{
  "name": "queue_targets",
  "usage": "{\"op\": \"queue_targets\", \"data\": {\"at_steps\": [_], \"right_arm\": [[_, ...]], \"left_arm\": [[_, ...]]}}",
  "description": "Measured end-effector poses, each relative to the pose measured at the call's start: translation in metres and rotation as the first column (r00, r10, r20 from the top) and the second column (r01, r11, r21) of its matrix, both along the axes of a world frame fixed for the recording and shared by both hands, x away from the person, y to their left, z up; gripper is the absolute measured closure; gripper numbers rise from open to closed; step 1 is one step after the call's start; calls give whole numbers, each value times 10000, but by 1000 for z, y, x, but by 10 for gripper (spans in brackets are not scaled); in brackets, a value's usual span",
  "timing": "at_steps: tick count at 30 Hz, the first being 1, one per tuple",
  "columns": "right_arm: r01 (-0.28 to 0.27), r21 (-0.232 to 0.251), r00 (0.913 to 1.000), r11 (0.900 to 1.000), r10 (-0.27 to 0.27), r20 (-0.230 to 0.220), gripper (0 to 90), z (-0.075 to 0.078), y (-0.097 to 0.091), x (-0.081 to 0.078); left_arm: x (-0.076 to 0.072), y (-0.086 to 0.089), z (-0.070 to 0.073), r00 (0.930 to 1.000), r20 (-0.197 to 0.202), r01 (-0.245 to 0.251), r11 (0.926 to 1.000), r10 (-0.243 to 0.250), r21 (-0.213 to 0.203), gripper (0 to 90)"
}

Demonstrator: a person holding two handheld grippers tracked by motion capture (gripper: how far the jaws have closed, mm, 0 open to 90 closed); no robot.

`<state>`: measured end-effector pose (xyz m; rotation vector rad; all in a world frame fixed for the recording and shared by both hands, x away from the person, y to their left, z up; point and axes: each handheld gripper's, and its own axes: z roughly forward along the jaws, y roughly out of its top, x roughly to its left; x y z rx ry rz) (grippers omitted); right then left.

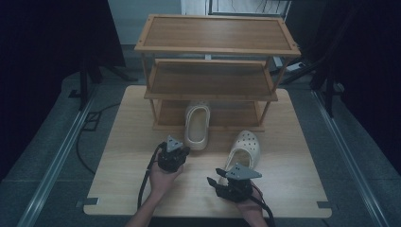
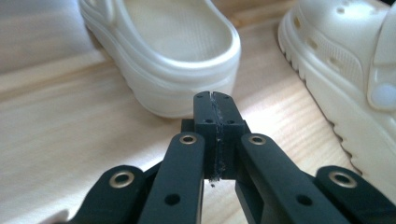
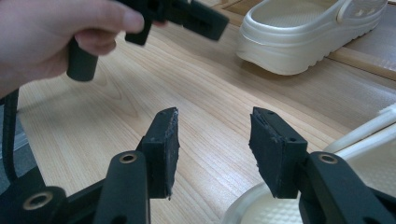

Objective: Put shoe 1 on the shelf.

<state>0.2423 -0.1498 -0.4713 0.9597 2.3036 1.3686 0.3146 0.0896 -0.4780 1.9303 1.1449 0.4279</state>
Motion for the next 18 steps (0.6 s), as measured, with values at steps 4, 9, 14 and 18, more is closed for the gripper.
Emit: {"op": "queue_targets", "data": {"at_steps": [4, 9, 14, 18], "right_arm": [[21, 33, 10000, 10000, -21, -3, 521, 0, 0, 0], [-8, 14, 10000, 10000, 8, -10, 520, 0, 0, 0], [5, 33, 10000, 10000, -5, -28, 520, 0, -1, 1], [-19, 9, 10000, 10000, 19, -55, 520, -1, 0, 1]], "left_arm": [[3, -8, -8, 9998, -178, 111, 9997, -107, 231, 900], [13, -14, -11, 9999, -105, -36, 9996, 39, 270, 900], [26, -20, -9, 9999, -44, -144, 9990, 146, 425, 899], [38, -25, -10, 9994, -26, -330, 9980, 331, 544, 898]]}}
